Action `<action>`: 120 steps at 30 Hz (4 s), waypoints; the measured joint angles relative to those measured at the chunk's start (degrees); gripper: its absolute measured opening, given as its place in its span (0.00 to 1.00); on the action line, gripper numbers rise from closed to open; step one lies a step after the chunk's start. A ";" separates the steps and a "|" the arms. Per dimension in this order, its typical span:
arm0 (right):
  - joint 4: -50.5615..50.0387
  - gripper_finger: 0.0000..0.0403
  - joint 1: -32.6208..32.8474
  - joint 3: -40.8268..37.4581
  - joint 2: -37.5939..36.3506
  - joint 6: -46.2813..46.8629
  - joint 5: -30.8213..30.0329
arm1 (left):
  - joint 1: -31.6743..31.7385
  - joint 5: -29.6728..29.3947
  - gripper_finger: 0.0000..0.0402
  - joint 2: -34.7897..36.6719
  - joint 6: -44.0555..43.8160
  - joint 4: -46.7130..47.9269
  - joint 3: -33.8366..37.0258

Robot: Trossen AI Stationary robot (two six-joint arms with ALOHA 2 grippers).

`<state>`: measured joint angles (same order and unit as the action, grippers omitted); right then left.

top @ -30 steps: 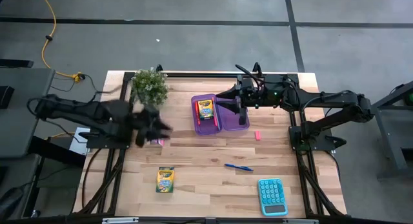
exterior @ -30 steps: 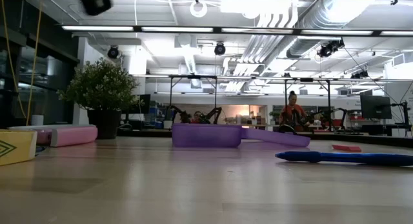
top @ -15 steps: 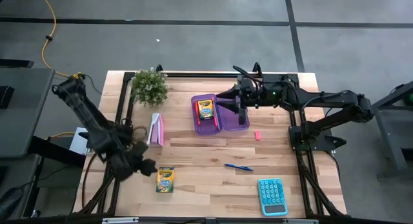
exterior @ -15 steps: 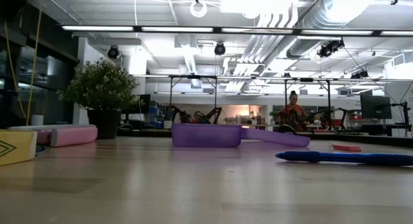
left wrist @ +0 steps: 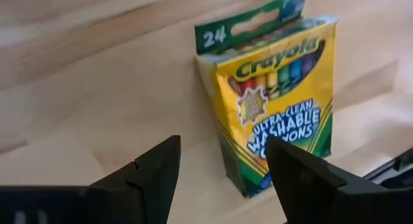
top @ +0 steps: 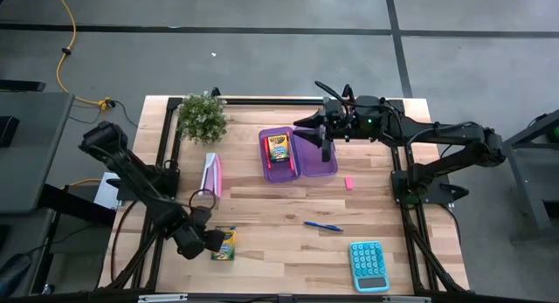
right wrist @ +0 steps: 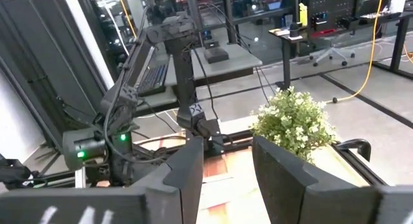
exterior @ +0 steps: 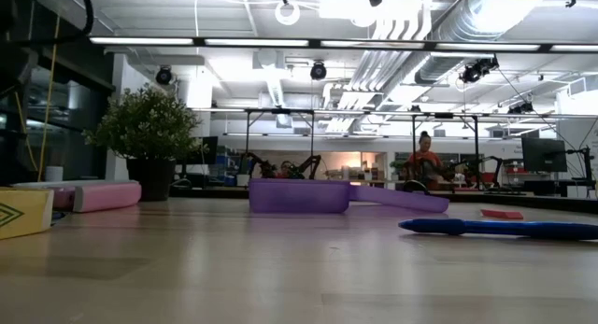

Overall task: Pick & place school supplies into a supply box
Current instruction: Put the box of crayons into the purple supply box

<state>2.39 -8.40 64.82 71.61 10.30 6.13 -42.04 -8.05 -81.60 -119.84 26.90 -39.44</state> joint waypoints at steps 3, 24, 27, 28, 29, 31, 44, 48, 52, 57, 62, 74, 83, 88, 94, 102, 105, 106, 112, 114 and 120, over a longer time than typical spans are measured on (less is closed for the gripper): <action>-0.02 0.31 0.00 0.00 0.00 0.16 0.00 | -0.19 -0.62 0.54 -0.99 -0.18 -0.87 0.00; -0.02 0.31 -0.02 0.00 0.00 1.67 -1.29 | 0.51 -3.13 0.14 -4.29 2.19 -3.87 -0.03; -0.02 0.31 -0.02 0.00 0.00 1.67 -1.65 | 0.51 -3.15 0.04 -4.29 4.26 -4.42 -0.04; -0.02 0.31 -0.02 0.00 0.00 1.67 -1.68 | 0.51 -3.32 0.02 -4.29 5.10 -4.46 -0.04; -0.02 0.31 -0.02 0.00 0.00 1.67 -1.71 | 0.51 -3.45 0.01 -4.17 5.90 -4.45 -0.04; -0.02 0.31 -0.02 0.00 0.00 1.65 -1.78 | 0.51 -3.98 0.02 -3.56 7.93 -3.97 -0.02; -2.52 0.31 0.25 0.00 -0.04 1.72 0.93 | 6.30 -21.03 0.00 17.49 29.07 4.63 0.00; -7.78 0.31 1.34 0.00 -0.04 1.97 1.07 | 11.55 -28.35 0.00 25.85 42.15 2.20 -0.02; -11.92 0.31 2.76 0.00 -0.04 3.21 1.09 | 19.20 -30.66 0.00 31.24 56.76 -4.09 -0.04; -12.43 0.31 4.86 0.00 -0.04 3.37 0.56 | 29.11 -28.01 0.00 33.28 74.31 -15.10 -0.03; -11.79 0.31 6.32 0.00 -0.04 3.35 -3.02 | 36.79 -23.27 0.00 32.38 83.72 -24.11 -0.02; -7.26 0.31 6.43 0.00 -0.51 2.76 -4.20 | 44.07 -13.46 0.00 26.62 86.24 -22.53 -1.98; 1.07 0.31 6.40 0.02 -3.50 0.16 -6.16 | 56.30 2.01 0.00 9.74 101.96 -11.26 -15.20; 0.45 0.31 6.40 0.02 -3.50 1.52 -6.16 | 60.78 8.15 0.00 -0.09 113.13 -3.91 -23.05; -0.18 0.31 6.53 0.02 -3.41 1.73 -7.75 | 62.76 13.55 0.00 -9.55 124.92 0.55 -28.99; -0.50 0.31 6.56 0.02 -3.39 2.02 -10.19 | 62.78 13.73 0.00 -18.72 130.64 0.89 -32.00; -0.48 0.31 6.56 0.02 -3.39 3.19 -10.19 | 62.78 12.97 0.00 -21.27 132.45 0.79 -32.71; -0.50 0.31 6.56 0.02 -3.39 3.28 -10.17 | 62.78 12.72 0.00 -21.81 133.14 0.85 -32.72; -0.50 0.31 6.56 0.02 -3.39 4.23 -10.16 | 62.78 13.05 0.00 -23.72 136.91 2.47 -32.81; -0.50 0.31 6.56 0.02 -3.39 4.15 -10.16 | 62.78 13.89 0.00 -23.81 138.08 3.27 -32.81; -0.50 0.31 6.56 0.02 -3.39 3.79 -10.61 | 62.77 15.10 0.00 -23.81 141.53 2.46 -32.81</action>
<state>1.89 -1.85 64.84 68.23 14.09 -4.48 20.73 7.05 -105.41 21.69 29.37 -72.25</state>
